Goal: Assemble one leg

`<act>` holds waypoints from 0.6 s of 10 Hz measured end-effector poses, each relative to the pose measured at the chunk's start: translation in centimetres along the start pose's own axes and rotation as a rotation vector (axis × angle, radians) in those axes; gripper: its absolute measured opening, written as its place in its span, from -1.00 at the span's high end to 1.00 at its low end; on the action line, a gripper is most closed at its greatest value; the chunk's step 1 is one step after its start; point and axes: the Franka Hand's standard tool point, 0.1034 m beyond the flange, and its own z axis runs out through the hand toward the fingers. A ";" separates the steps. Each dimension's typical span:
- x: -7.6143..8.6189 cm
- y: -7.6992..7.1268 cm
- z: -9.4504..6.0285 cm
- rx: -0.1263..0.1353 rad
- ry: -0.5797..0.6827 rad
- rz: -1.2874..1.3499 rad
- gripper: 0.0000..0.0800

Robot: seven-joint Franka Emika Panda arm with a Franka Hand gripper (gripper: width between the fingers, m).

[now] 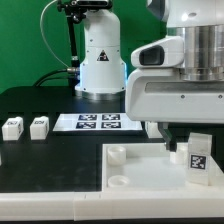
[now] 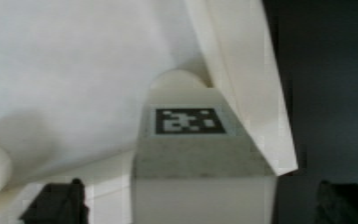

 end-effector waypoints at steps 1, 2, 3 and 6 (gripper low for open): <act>0.0 0.0 0.0 0.000 0.000 0.036 -0.32; 0.0 0.0 0.0 0.000 0.000 0.040 0.03; 0.0 0.2 0.0 -0.003 -0.001 0.095 0.27; 0.0 0.5 0.1 -0.008 0.002 0.515 0.27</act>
Offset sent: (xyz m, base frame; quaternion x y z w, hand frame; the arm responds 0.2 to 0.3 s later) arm 0.0000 0.0000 0.0000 0.0000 0.0000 0.2667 0.9638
